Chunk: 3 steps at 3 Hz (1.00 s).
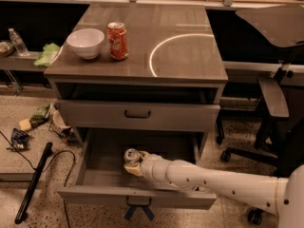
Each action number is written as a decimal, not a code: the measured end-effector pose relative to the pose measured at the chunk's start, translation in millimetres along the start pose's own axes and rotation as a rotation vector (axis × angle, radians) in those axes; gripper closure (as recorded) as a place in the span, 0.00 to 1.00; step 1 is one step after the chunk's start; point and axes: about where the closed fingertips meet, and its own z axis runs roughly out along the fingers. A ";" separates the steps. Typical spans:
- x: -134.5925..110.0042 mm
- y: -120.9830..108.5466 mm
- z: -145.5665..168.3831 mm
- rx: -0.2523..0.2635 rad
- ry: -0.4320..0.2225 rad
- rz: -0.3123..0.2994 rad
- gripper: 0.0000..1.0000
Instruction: Place 7up can into middle drawer
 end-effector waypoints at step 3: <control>8.7 -15.9 -28.6 0.050 0.105 0.016 0.18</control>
Offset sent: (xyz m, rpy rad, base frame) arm 0.0085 -0.0088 0.0012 -0.0806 -0.0012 -0.0461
